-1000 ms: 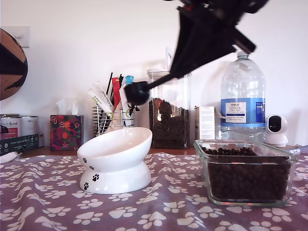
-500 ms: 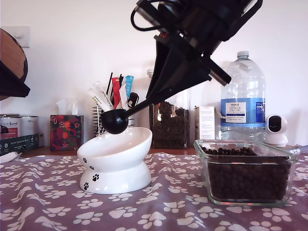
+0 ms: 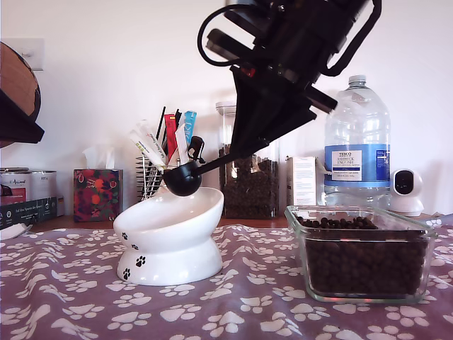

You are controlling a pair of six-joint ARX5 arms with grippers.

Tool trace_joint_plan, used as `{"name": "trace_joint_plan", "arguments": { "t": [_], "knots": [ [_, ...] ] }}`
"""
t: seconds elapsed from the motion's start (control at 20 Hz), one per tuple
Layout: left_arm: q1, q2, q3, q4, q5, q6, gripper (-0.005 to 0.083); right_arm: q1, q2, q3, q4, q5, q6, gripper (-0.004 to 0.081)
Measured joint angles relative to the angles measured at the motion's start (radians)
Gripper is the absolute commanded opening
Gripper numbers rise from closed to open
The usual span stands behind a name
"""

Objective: Measure one spoon of cat food and pour it into the food bowl

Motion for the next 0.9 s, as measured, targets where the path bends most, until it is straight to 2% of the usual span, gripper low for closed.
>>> {"name": "trace_joint_plan", "arguments": {
  "t": [0.2, 0.4, 0.9],
  "knots": [
    [0.0, 0.0, 0.0, -0.007, 0.0, 0.0, -0.002, 0.061, 0.0, 0.0, 0.0, 0.143, -0.164, -0.0013],
    [0.0, 0.0, 0.0, -0.011, 0.006, 0.0, -0.002, 0.076, 0.0, 0.0, 0.003, 0.259, -0.278, -0.0013],
    [0.0, 0.0, 0.0, -0.018, 0.025, 0.0, -0.002, 0.102, 0.0, 0.0, 0.058, 0.396, -0.495, -0.0013]
  ]
}}
